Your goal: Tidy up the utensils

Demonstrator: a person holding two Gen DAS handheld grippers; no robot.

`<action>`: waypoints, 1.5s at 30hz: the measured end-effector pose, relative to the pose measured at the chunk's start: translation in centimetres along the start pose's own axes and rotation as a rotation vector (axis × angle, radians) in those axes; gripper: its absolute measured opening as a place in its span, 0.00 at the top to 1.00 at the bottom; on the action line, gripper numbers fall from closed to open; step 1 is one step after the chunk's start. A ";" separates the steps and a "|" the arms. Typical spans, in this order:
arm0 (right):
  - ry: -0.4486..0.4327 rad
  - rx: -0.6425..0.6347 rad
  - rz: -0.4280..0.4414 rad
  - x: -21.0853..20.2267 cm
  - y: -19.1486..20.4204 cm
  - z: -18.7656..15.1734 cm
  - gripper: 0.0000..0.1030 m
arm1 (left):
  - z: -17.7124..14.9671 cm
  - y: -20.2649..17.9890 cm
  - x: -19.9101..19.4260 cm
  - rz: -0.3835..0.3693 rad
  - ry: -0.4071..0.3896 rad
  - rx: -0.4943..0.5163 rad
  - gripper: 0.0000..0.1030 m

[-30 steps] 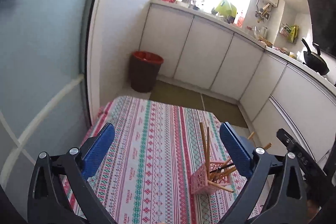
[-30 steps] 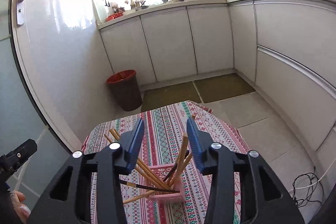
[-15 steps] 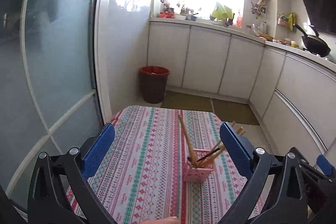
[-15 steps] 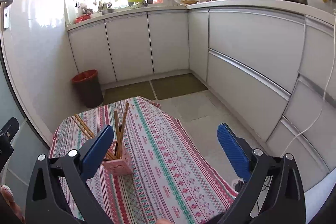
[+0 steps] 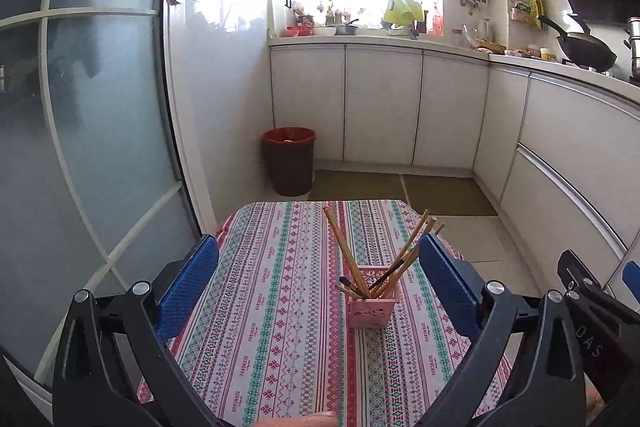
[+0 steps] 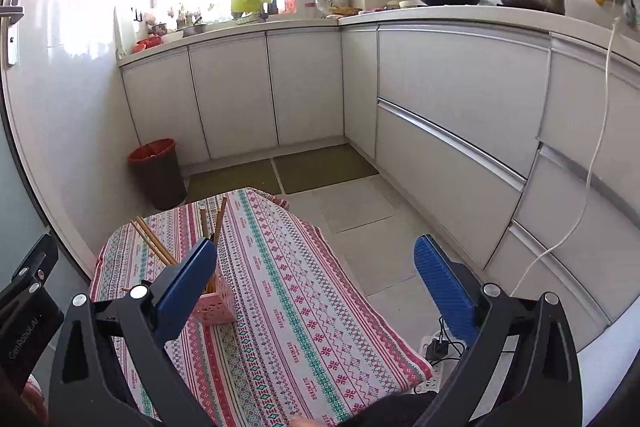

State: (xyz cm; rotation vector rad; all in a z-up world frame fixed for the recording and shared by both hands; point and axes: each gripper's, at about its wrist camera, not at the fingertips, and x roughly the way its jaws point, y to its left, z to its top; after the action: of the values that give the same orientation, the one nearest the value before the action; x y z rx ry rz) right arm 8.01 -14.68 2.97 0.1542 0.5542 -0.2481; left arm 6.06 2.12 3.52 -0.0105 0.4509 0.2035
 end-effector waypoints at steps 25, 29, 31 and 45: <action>0.033 -0.007 0.002 0.9 0.2 0.0 0.07 | -0.2 0.1 0.7 -0.022 0.028 -0.004 0.07; 0.037 -0.005 0.007 1.0 0.2 -0.1 0.07 | -0.2 0.2 0.8 -0.022 0.032 -0.005 0.07; 0.040 -0.004 0.009 1.0 0.2 -0.1 0.07 | -0.2 0.2 0.8 -0.023 0.033 -0.004 0.07; 0.046 -0.009 0.013 1.2 0.3 -0.3 0.07 | -0.3 0.1 1.2 -0.017 0.039 -0.003 0.07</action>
State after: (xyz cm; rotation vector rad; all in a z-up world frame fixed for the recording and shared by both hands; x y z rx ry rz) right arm 8.92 -14.53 2.17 0.1552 0.5998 -0.2302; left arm 6.96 2.39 2.70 -0.0215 0.4894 0.1872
